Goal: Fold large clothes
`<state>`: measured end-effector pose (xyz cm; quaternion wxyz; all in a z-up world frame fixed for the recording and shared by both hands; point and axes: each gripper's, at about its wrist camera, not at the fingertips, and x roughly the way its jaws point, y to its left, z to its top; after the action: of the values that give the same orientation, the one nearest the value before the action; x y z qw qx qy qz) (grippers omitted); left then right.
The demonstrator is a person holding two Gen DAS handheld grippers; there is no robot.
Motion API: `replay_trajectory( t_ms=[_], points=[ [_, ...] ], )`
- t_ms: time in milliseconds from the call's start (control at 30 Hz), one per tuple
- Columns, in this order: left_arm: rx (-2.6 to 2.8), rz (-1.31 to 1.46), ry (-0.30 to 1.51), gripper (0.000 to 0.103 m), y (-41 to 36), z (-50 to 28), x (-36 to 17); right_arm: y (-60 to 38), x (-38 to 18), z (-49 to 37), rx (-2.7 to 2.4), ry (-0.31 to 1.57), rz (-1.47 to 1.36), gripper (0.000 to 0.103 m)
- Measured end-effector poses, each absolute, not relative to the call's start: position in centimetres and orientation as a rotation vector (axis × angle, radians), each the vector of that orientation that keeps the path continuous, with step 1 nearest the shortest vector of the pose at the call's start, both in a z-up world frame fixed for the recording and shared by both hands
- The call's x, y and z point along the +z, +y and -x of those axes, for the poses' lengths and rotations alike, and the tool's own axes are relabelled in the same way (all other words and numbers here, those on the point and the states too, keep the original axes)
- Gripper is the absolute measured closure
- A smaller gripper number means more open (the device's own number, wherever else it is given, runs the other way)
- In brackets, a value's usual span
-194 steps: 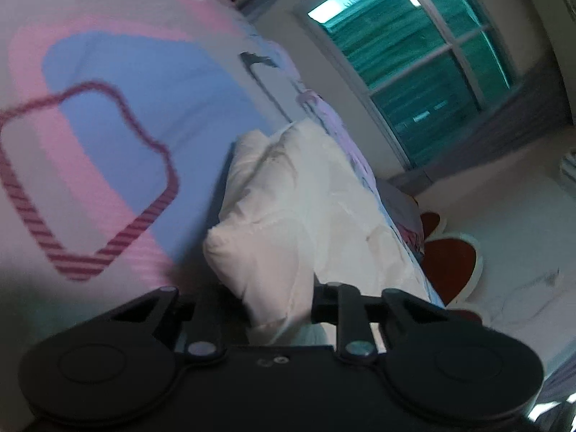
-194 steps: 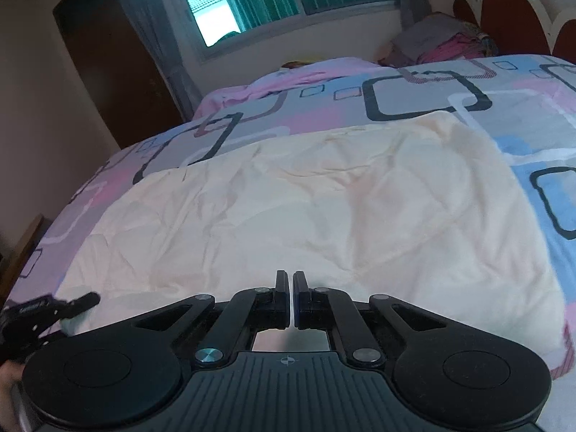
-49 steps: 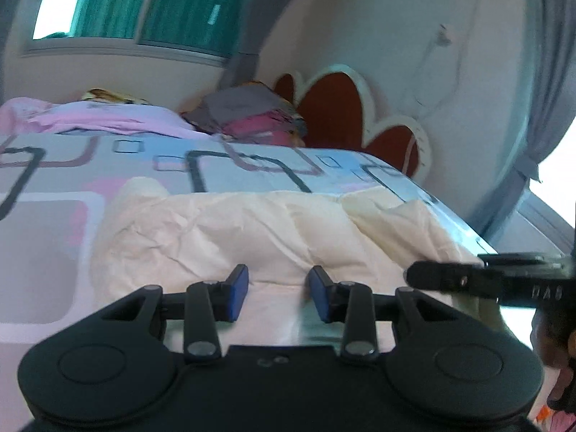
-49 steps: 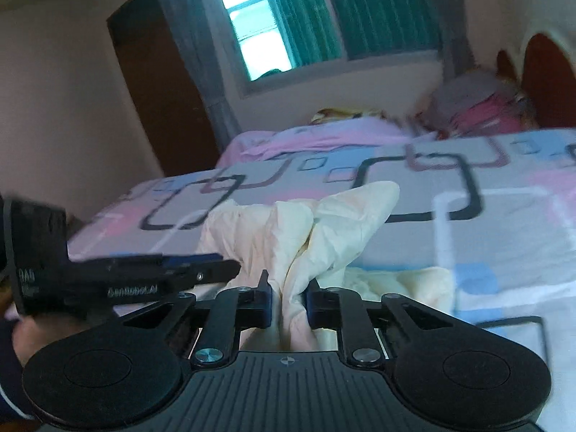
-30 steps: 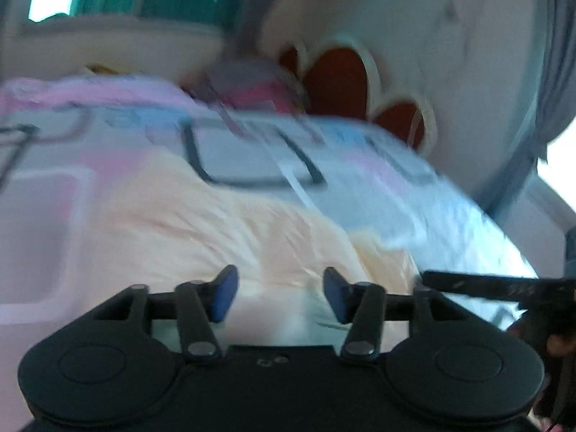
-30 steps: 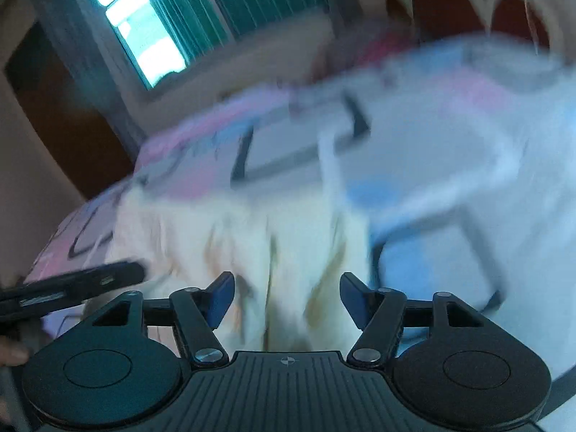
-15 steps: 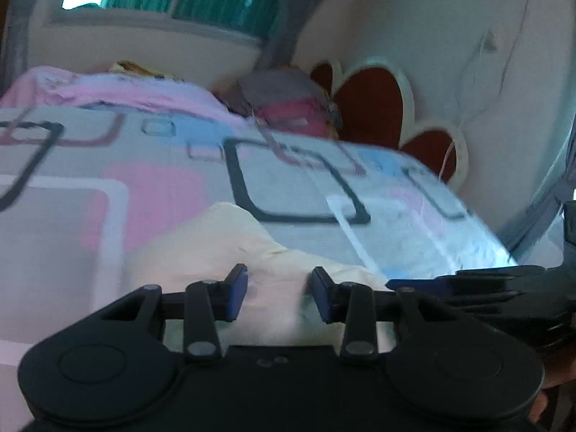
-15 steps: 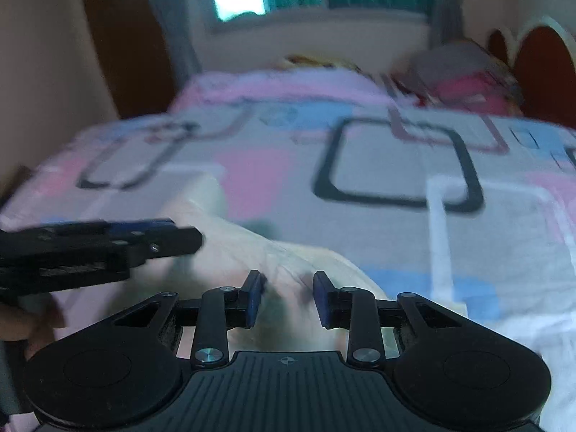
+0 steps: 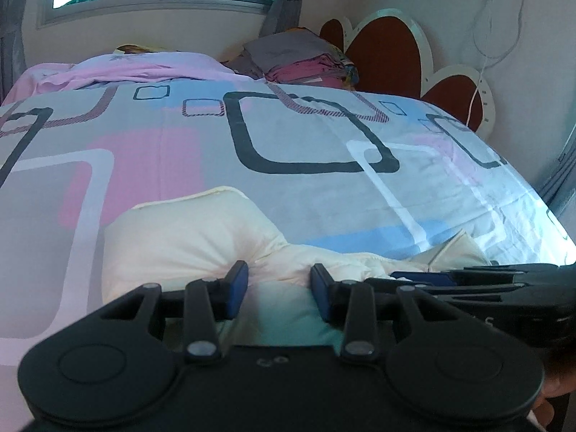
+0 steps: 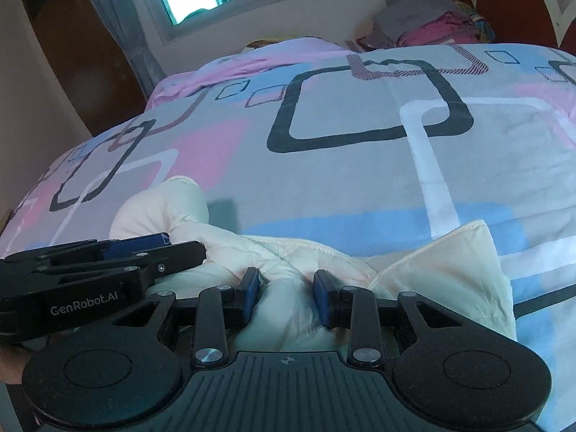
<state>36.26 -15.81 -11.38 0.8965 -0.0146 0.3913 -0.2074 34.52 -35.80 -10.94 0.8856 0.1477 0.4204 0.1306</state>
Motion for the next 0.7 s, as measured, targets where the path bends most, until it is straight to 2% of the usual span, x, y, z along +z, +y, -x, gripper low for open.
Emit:
replay_trajectory(
  t_ms=[167, 267, 367, 533, 700],
  points=[
    [-0.489, 0.003, 0.801, 0.063, -14.9, -35.5, -9.1, -36.6, -8.7, -33.9, 0.266, 0.894, -0.314, 0.071],
    [-0.539, 0.060, 0.744, 0.063, -12.8, -32.5, -6.1, -37.0, -5.6, -31.1, 0.290, 0.843, -0.280, 0.071],
    [-0.577, 0.089, 0.759, 0.063, -11.6, -29.2, -5.3, -36.7, -3.9, -27.9, 0.329, 0.827, -0.232, 0.071],
    [-0.566, 0.056, 0.786, 0.063, -11.8, -25.0, -6.9, -35.6, -6.0, -25.3, 0.316, 0.897, -0.166, 0.071],
    [-0.540, 0.029, 0.839, 0.062, -12.9, -26.6, -9.2, -34.8, -8.6, -25.8, 0.288, 0.908, -0.139, 0.071]
  ],
)
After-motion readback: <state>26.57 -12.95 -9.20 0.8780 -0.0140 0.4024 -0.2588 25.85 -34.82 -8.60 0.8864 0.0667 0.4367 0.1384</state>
